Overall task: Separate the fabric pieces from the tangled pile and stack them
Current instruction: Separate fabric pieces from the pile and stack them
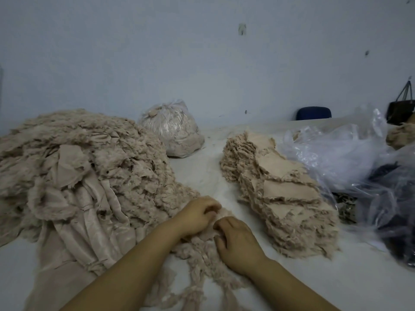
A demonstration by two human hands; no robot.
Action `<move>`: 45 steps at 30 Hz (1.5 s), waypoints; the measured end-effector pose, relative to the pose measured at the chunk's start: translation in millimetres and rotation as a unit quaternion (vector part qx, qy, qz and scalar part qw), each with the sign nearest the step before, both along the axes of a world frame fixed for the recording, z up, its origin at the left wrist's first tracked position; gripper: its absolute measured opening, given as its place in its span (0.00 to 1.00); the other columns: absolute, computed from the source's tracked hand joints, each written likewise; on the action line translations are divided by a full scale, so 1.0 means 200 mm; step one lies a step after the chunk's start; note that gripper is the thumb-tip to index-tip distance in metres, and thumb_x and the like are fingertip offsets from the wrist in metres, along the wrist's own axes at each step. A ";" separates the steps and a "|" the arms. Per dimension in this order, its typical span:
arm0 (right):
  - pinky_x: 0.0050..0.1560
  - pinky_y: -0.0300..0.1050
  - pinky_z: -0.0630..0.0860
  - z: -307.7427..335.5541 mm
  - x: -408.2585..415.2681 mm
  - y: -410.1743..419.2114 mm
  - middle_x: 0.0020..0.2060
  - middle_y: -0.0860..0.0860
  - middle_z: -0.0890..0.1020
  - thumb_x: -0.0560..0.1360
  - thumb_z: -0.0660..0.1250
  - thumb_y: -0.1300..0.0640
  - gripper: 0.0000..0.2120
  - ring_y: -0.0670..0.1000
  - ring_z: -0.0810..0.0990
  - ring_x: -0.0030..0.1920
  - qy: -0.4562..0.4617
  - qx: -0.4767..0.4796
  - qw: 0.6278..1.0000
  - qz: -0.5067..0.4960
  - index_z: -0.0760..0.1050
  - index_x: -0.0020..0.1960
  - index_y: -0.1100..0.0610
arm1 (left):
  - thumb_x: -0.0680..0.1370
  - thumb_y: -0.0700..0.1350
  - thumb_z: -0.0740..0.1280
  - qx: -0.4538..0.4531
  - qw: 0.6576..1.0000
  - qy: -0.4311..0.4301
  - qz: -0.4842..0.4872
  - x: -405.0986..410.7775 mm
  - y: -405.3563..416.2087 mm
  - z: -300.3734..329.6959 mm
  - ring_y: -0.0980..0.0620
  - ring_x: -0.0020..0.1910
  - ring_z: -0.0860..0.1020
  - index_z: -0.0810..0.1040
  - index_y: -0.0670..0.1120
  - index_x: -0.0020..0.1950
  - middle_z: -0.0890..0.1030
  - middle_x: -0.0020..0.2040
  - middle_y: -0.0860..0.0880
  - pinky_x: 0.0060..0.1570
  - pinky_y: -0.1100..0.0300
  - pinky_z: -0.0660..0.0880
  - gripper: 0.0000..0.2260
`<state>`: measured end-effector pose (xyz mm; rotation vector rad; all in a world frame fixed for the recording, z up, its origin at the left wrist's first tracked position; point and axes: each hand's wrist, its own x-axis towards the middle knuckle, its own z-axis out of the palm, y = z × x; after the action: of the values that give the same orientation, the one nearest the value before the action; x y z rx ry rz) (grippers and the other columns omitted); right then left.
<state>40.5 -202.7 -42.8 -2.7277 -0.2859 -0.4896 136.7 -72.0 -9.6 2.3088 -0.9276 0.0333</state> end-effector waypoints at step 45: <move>0.44 0.39 0.69 0.19 -0.33 0.46 0.45 0.40 0.73 0.69 0.60 0.41 0.14 0.42 0.72 0.43 0.009 0.303 0.946 0.114 0.71 0.50 0.47 | 0.80 0.36 0.60 -0.061 0.995 0.066 0.034 -0.38 0.66 0.24 0.50 0.35 0.70 0.72 0.43 0.39 0.72 0.35 0.41 0.36 0.59 0.65 0.10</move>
<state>-25.8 -110.6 -4.7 -2.0700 -0.3700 -0.4046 60.4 59.7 38.3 2.2011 -0.7593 -0.0324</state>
